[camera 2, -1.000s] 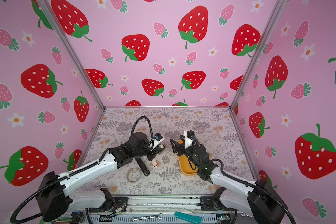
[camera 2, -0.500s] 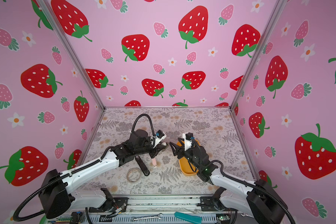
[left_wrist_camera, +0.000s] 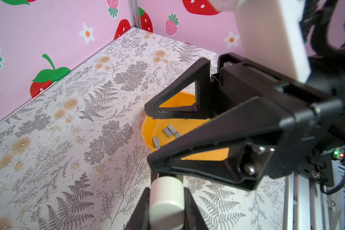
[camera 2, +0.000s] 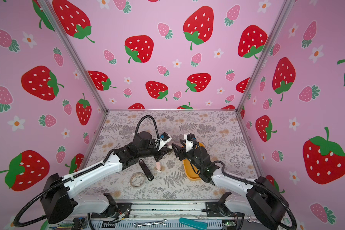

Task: Load the staples into the stapler
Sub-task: 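Bring the held stapler toward the center while the right gripper approaches it, then close the right gripper on the stapler and open the left gripper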

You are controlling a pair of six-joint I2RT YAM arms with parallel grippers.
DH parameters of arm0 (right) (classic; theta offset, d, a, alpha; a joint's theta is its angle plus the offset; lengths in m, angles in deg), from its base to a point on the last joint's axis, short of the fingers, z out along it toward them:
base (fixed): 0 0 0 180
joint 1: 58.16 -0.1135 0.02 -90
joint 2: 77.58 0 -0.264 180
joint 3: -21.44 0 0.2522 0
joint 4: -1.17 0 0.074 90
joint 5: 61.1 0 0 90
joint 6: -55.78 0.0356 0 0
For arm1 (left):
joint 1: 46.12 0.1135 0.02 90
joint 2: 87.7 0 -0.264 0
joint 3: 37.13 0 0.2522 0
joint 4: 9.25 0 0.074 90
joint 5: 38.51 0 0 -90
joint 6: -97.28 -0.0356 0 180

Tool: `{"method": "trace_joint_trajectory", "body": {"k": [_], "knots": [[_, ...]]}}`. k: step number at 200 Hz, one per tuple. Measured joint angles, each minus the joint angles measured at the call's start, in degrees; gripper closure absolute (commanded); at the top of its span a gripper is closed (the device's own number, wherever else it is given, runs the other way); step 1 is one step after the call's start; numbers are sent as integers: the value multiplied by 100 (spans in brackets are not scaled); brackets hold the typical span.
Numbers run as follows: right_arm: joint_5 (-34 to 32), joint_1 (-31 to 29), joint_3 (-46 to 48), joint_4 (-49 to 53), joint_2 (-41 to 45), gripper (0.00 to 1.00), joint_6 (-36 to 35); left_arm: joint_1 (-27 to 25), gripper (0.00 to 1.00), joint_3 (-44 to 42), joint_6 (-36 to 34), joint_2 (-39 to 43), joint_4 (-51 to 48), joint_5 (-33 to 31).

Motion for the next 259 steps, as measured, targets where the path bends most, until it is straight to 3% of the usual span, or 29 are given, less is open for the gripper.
{"method": "trace_joint_trajectory", "body": {"k": [141, 211, 259], "knots": [[-125, -24, -70, -61, -160, 58, -22, 2, 100, 74, 61, 238, 164, 42], [-59, -24, -85, 44, -221, 58, -31, 2, 100, 70, 63, 361, 420, 39], [164, -24, -96, 13, -247, 46, -240, 2, 100, -31, 59, 599, 522, 17]]}}
